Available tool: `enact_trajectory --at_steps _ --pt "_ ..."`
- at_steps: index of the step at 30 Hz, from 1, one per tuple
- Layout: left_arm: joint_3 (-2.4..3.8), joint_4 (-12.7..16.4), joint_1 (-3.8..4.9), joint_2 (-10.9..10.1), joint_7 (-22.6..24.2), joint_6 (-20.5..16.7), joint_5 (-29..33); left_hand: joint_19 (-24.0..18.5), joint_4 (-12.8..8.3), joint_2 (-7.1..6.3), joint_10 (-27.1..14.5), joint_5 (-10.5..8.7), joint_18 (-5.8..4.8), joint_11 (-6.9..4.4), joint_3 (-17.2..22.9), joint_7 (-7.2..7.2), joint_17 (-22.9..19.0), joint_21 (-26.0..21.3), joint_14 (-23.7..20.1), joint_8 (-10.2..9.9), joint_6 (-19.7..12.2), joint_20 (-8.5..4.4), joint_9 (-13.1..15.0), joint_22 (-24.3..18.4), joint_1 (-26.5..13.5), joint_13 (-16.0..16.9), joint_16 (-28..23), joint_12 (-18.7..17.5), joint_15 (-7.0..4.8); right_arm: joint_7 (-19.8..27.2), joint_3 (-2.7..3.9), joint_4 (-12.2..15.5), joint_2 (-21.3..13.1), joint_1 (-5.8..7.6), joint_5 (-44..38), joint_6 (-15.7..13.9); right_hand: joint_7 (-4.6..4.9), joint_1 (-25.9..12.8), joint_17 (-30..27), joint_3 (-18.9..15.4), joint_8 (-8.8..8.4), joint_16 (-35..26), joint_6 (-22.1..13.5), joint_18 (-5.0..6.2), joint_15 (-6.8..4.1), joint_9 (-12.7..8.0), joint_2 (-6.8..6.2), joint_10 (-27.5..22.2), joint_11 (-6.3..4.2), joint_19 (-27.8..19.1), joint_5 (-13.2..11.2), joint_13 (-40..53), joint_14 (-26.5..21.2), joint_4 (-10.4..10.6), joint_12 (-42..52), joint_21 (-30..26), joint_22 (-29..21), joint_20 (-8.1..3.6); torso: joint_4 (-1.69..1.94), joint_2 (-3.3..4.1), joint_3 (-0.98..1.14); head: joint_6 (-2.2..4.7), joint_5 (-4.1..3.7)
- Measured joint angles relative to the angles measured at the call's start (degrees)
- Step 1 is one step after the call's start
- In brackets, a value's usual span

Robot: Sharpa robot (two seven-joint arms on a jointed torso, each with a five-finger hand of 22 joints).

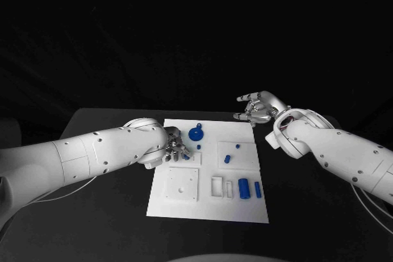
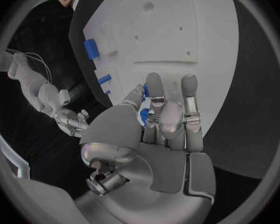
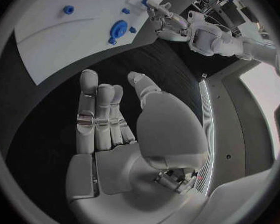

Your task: Assemble the parts on the task board

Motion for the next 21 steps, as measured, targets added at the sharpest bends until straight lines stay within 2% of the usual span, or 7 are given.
enact_trajectory --at_steps 3,4,10,12,21 --pt "0.00 0.01 -0.01 -0.06 0.00 0.06 -0.32 0.00 0.00 0.00 0.00 0.00 0.00 0.00 0.00 0.00 0.00 0.00 0.00 -0.12 0.00 0.00 0.03 0.00 0.00 0.00 0.00 0.00 0.00 0.01 0.00 -0.01 0.01 -0.03 0.02 0.05 0.00 -0.06 0.00 0.00 0.00 0.00 0.00 0.00 0.00 0.00 0.06 0.00 0.00 0.00 0.00 0.00 0.00 0.00 0.00 0.00 0.00 0.00 0.01 -0.01 0.01 -0.05 0.02" --pt "0.00 0.02 -0.01 -0.07 0.00 0.08 -0.45 0.00 0.00 0.00 0.00 0.00 0.00 0.00 0.00 0.00 0.00 0.00 0.00 -0.18 0.00 0.00 1.16 0.00 0.00 0.00 0.00 0.00 0.00 0.01 0.00 -0.01 0.01 -0.04 0.02 0.06 0.00 -0.06 0.00 0.00 0.00 0.00 0.00 0.00 0.00 0.00 0.06 0.00 0.00 0.00 0.00 0.00 0.00 0.00 0.00 0.00 0.00 0.00 0.00 -0.01 0.02 -0.06 0.03" --pt "0.00 0.14 -0.03 -0.15 0.06 0.22 -1.06 0.00 0.00 0.00 0.00 -0.01 0.00 0.00 0.00 0.00 -0.24 0.00 0.00 0.02 0.00 0.00 1.21 -0.01 0.00 0.00 0.00 0.00 0.00 0.01 0.00 -0.03 0.02 -0.09 0.05 0.14 0.00 -0.06 0.00 0.00 0.00 0.00 0.00 0.00 0.00 0.00 0.06 0.00 0.00 0.00 0.00 0.00 0.00 0.00 0.00 0.00 -0.01 0.00 0.00 -0.01 0.03 -0.07 0.08" --pt "0.00 0.14 -0.05 -0.17 0.07 0.28 -1.20 0.00 0.00 0.00 0.00 -0.03 0.00 0.00 0.00 0.00 -0.24 0.00 0.00 0.02 0.00 0.00 2.33 -0.01 0.00 0.00 0.00 0.00 0.00 0.01 0.00 -0.04 0.02 -0.12 0.06 0.15 0.00 -0.06 0.00 0.00 0.00 0.00 0.00 0.00 0.00 0.00 0.06 0.00 0.00 0.00 0.00 0.00 0.00 0.00 0.00 0.00 -0.01 0.00 0.00 -0.01 0.03 -0.10 0.11" --pt "-0.01 0.11 -0.15 -0.26 0.07 0.66 -2.10 0.00 -0.07 0.00 0.00 -0.23 0.00 0.00 -0.07 0.00 -0.24 0.00 0.01 0.02 0.00 0.00 2.48 -0.02 0.00 0.00 0.00 0.00 0.01 0.02 0.00 -0.17 0.04 -0.24 0.10 0.22 0.00 -0.06 0.00 0.00 0.00 0.00 0.00 0.00 0.00 0.00 0.05 0.00 0.00 0.00 0.00 0.00 0.00 0.00 0.00 0.00 -0.01 0.00 0.00 -0.01 0.02 -0.16 0.06"
